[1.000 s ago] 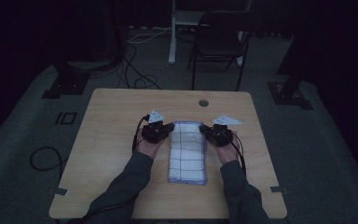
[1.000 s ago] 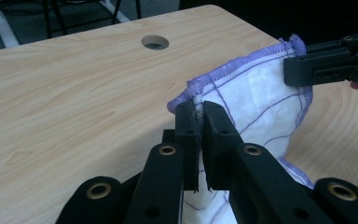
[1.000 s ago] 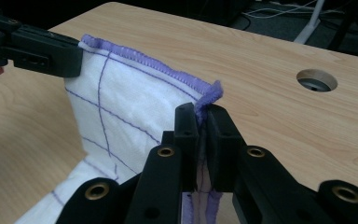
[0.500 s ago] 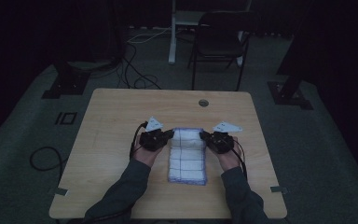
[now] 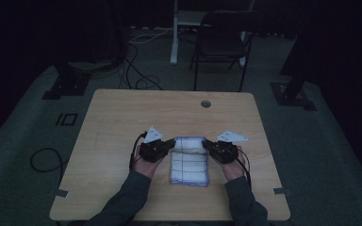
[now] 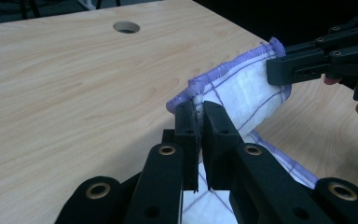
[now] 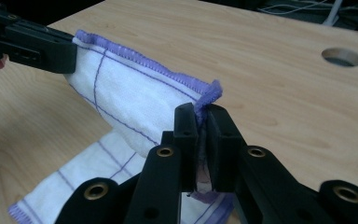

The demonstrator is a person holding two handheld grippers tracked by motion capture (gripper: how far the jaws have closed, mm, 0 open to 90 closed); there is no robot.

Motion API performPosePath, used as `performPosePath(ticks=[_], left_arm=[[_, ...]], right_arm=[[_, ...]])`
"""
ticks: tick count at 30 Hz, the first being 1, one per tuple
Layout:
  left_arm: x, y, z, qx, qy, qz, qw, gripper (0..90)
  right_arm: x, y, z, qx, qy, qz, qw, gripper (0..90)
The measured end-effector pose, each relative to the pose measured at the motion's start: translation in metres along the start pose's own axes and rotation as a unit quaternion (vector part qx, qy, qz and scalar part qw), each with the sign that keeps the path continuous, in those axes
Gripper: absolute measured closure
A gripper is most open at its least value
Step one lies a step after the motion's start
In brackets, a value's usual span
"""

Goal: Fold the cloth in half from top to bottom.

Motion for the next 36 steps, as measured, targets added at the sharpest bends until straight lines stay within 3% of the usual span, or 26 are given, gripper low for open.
performPosePath(ticks=[11,23,28,36], left_arm=[[0.014,0.007,0.005,-0.001,-0.007,-0.001,1.0000,85.5],[0.029,0.012,0.010,-0.005,-0.009,0.014,0.9999,80.0],[0.028,0.010,0.013,-0.014,-0.007,0.014,0.9998,72.5],[0.014,0.008,0.017,-0.021,0.015,0.011,0.9996,71.4]], right_arm=[[0.014,-0.007,0.007,-0.009,-0.003,-0.011,0.9999,84.3],[0.026,-0.013,0.013,-0.014,-0.008,-0.017,0.9997,84.3],[0.028,-0.014,0.016,-0.014,-0.007,-0.017,0.9997,84.3],[0.033,-0.016,0.020,-0.015,-0.008,-0.021,0.9996,84.3]])
Point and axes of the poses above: each handheld gripper's, and its own axes: z roughly backward along the jaws, x roughly out of its underside, y roughly to its right, the point moved 4 cm from there along -z, roughly forward along the jaws, and after that the axes turned 7 degrees about y, right-handed, at the moved point
